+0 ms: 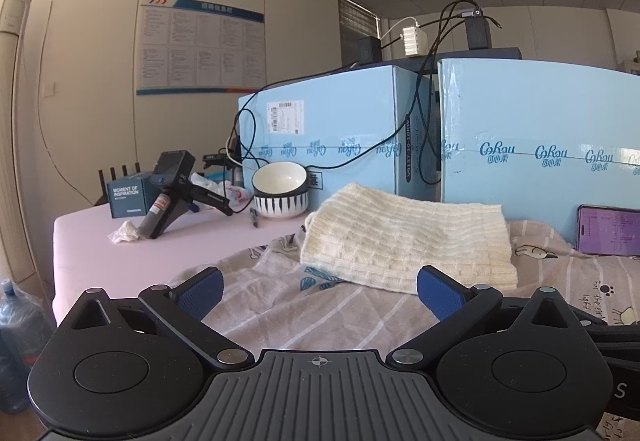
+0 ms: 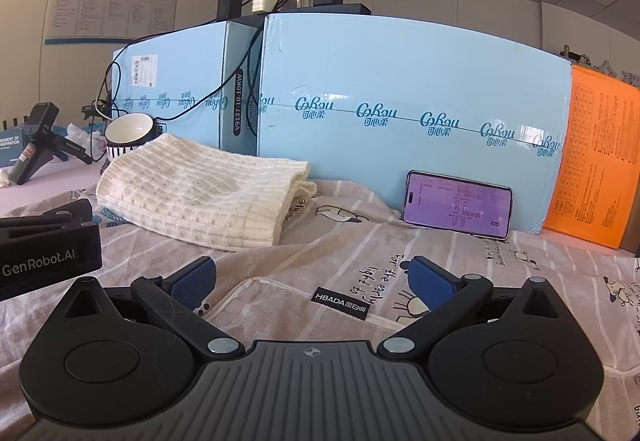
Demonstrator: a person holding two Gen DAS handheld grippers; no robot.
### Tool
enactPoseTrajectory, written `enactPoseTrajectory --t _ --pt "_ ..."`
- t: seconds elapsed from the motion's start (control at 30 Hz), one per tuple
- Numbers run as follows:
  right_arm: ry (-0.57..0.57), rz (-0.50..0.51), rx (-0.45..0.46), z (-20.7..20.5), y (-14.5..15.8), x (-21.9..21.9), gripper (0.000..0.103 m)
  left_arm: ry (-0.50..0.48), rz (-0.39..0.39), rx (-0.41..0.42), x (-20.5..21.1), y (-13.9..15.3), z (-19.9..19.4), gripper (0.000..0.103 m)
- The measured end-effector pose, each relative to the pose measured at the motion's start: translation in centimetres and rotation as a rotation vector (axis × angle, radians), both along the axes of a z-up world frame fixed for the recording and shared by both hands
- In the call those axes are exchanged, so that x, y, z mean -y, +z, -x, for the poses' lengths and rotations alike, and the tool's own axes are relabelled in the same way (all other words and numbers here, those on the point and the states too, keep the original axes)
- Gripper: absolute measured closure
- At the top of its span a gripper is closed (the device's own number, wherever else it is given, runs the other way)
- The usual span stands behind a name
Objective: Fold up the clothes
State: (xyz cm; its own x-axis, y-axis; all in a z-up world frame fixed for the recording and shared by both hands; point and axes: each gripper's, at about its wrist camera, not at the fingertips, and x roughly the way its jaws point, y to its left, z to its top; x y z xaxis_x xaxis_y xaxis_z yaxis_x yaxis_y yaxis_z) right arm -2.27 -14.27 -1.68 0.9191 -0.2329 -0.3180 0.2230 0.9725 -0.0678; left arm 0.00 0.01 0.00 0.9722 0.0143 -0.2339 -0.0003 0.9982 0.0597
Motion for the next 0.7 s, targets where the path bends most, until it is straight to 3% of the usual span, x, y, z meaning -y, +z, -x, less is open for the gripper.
enactPoseTrajectory --t 0.43,0.7 --pt "-0.046 -0.041 0.020 0.1 0.1 1.0 0.000 0.014 0.002 0.026 0.8 0.2 -0.2 0.000" --pt "-0.114 -0.044 0.075 1.2 -0.2 1.3 0.000 0.004 -0.021 0.092 1.3 -0.2 0.8 0.000"
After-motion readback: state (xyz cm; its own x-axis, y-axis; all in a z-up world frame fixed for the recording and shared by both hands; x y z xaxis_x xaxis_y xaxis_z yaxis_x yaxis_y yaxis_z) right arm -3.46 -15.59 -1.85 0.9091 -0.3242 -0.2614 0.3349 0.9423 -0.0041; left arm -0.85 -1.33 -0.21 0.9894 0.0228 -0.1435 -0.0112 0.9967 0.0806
